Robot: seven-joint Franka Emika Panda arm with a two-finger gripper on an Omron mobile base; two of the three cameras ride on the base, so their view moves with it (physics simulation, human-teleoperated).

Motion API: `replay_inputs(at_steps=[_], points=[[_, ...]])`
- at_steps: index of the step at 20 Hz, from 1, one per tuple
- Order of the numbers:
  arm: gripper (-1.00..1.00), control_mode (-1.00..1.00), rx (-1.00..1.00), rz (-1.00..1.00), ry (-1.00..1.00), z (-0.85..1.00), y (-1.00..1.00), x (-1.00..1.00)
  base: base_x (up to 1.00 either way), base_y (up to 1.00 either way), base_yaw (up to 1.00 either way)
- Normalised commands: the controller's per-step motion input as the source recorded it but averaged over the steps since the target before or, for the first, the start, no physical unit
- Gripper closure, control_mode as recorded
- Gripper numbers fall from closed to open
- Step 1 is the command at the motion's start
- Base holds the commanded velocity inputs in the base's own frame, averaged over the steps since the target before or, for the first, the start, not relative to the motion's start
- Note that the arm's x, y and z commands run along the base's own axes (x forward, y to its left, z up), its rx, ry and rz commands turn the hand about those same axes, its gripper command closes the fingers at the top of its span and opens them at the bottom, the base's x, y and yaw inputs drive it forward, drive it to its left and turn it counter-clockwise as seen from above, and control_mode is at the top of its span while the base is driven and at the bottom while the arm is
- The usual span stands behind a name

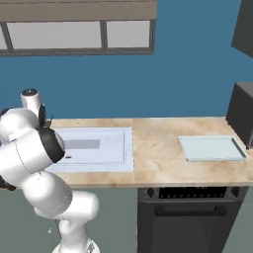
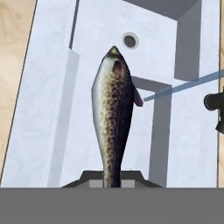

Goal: Take the fish out of the fridge, briefly rinse it in the sink, and place it on the tray next to the sink.

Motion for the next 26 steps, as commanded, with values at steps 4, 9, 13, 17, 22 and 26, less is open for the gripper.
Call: replay_inputs(at_steps=[4,9,13,17,22,26], points=[[1.0,-1.0,0.0,0.0,-0.18,0.0,0.11,0.26,0.0,0.0,0.0],[1.0,-1.0,0.0,0.0,-0.15,0.0,0.26,0.24,0.0,0.0,0.0],[1.0,-1.0,0.0,0.0,-0.12,0.0,0.26,0.21,0.0,0.0,0.0],[1.0,-1.0,0.0,0.0,-0.13,0.0,0.16,0.18,0.0,0.0,0.0],[1.0,-1.0,0.0,-0.03,-0.12,0.0,0.13,0.1,0.0,0.0,0.0],[1.0,-1.0,0.0,-0.09,-0.11,0.0,0.05,0.0,0.0,0.0,0.0]])
